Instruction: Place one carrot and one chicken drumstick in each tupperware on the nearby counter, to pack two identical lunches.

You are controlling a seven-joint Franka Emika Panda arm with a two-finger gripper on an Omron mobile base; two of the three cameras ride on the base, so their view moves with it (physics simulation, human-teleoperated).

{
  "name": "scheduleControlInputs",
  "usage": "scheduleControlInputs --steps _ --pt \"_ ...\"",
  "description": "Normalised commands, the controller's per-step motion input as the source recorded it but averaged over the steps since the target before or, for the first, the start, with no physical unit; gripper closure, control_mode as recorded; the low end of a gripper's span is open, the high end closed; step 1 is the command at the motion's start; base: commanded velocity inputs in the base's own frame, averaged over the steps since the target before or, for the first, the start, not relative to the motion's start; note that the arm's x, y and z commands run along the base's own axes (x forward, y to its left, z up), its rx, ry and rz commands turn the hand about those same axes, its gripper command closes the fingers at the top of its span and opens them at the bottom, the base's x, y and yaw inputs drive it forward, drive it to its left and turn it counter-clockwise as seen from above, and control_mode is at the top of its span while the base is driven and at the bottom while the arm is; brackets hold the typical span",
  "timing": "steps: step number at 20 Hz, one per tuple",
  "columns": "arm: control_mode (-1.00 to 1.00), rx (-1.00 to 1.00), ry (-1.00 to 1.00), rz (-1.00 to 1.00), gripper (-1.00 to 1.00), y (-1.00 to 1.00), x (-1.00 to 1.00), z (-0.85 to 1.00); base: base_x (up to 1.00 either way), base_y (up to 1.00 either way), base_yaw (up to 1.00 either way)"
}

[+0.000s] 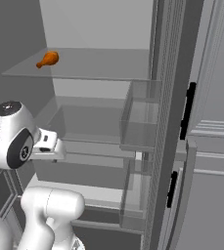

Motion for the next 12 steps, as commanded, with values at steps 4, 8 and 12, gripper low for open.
scheduleControlInputs --steps 4,8,12 --pt "-1.00 0.01 -0.36 0.02 -1.00 -0.03 -0.02 0.49 0.00 0.00 0.00" --pt "-1.00 0.13 -0.09 0.00 -1.00 0.00 0.06 1.00 0.00 0.00 0.00" --pt "-1.00 0.24 0.00 0.00 -1.00 0.02 0.35 1.00 0.00 0.00 0.00"
